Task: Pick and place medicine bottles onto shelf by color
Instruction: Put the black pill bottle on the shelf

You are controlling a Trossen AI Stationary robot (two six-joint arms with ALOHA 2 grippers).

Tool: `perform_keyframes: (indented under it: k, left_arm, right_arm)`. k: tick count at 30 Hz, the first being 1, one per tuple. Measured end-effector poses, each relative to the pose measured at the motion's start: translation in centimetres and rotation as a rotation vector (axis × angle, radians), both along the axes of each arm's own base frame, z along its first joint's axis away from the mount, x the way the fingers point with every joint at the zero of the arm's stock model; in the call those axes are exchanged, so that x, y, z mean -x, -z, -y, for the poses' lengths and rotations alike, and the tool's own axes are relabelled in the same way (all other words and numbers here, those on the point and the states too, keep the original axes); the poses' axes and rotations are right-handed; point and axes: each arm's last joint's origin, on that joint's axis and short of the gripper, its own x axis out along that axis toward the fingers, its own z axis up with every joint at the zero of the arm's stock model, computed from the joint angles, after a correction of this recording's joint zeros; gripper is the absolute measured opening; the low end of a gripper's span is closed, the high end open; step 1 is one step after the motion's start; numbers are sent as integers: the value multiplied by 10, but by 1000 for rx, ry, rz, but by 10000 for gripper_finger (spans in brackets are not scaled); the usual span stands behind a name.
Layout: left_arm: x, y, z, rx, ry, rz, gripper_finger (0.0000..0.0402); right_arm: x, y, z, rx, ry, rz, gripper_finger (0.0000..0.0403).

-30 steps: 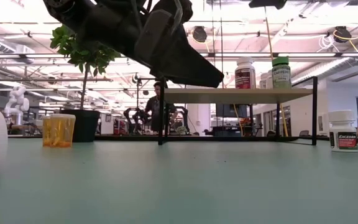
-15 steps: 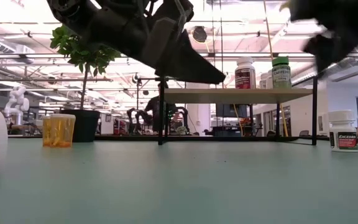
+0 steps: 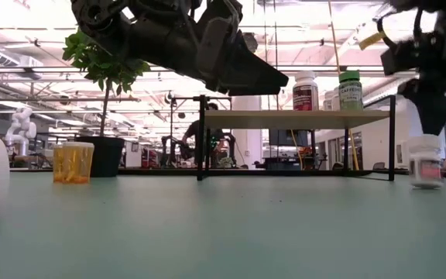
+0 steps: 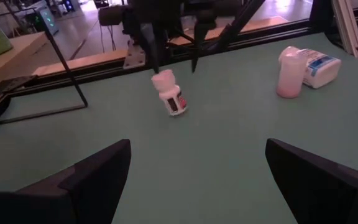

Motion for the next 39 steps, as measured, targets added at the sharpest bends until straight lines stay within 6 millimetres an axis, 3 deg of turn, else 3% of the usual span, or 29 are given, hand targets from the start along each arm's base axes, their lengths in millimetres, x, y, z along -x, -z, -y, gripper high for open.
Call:
perform_keyframes:
  k: [15,26,32,39]
  left_arm:
    - [1,2,0,2,2,-16,374]
    - [1,2,0,11,-1,-17,374]
    - [1,2,0,10,-1,-17,374]
    - [0,0,0,33,-7,2,374]
  right_arm:
    - [-4,8,3,52,-30,58,263]
    - [-8,41,2,43,-229,202,260]
    - [-3,52,4,14,-254,180,219]
    - [-8,50,2,8,-271,243,149]
